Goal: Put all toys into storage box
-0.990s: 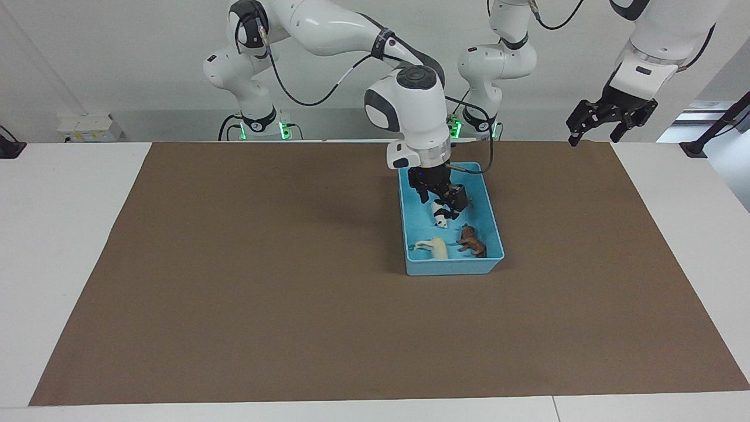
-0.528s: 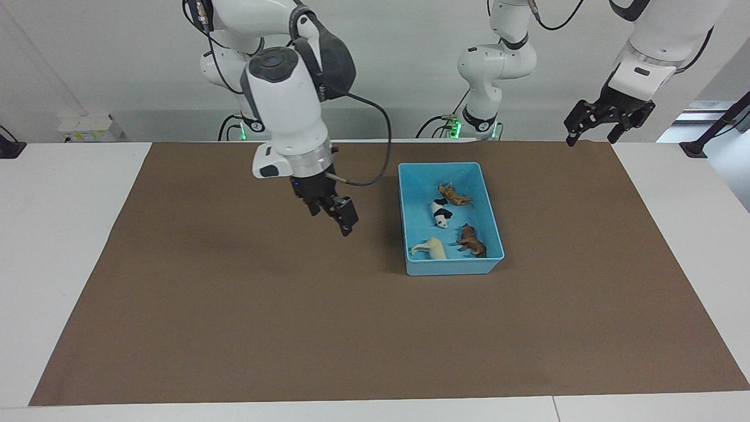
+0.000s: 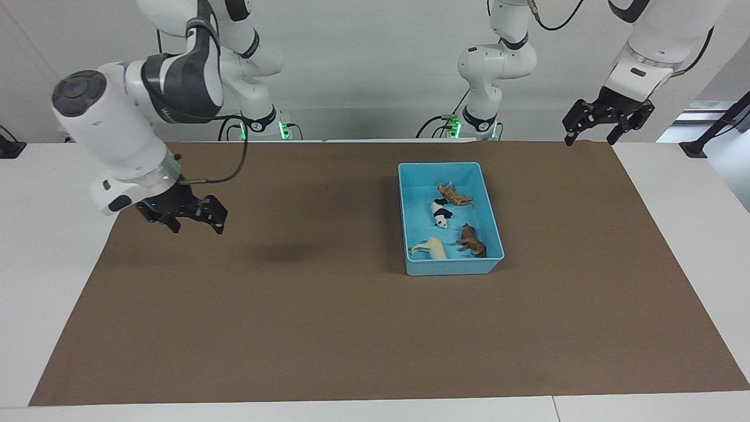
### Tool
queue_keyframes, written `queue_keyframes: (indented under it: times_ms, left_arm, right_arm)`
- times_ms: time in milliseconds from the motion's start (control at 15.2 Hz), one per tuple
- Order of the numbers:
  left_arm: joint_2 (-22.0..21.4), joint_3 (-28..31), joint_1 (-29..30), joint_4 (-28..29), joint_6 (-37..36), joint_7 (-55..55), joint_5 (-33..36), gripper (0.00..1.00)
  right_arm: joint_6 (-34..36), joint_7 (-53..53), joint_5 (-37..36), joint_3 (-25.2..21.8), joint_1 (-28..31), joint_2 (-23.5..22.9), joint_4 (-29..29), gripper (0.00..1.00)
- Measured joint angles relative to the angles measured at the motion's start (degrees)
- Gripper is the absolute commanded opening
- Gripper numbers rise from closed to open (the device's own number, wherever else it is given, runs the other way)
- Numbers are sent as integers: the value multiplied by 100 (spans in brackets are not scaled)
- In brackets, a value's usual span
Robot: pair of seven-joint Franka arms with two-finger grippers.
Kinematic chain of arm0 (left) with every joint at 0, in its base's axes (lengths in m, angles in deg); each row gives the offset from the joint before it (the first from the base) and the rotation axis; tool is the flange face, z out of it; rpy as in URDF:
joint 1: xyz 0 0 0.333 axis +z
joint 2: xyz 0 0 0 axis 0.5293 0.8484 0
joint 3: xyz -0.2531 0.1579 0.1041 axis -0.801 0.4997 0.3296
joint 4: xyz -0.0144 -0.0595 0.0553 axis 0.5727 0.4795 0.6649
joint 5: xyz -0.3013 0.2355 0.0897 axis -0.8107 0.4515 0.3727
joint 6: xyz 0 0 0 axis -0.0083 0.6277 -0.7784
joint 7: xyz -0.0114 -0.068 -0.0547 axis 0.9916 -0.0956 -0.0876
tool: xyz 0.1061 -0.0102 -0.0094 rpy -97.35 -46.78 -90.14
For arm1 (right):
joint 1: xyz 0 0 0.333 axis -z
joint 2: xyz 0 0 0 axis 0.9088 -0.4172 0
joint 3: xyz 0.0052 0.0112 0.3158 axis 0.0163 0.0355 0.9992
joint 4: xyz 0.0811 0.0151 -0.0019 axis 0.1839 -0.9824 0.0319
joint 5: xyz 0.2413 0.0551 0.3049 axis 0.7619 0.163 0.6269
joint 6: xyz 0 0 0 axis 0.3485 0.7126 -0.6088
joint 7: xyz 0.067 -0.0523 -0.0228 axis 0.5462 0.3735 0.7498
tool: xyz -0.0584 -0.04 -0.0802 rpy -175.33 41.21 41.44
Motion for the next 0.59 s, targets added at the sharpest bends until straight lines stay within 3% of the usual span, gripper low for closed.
queue_keyframes:
  times_ms: [264, 594]
  left_arm:
    - [0, -8, 0, 18, -40, 35, 0, 100]
    - [0, -27, 0, 37, -70, 35, 0, 100]
  right_arm:
    - [525, 668, -185, 2, 494, 463, -5, 100]
    - [1345, 668, -250, 3, 591, 1602, -527, 100]
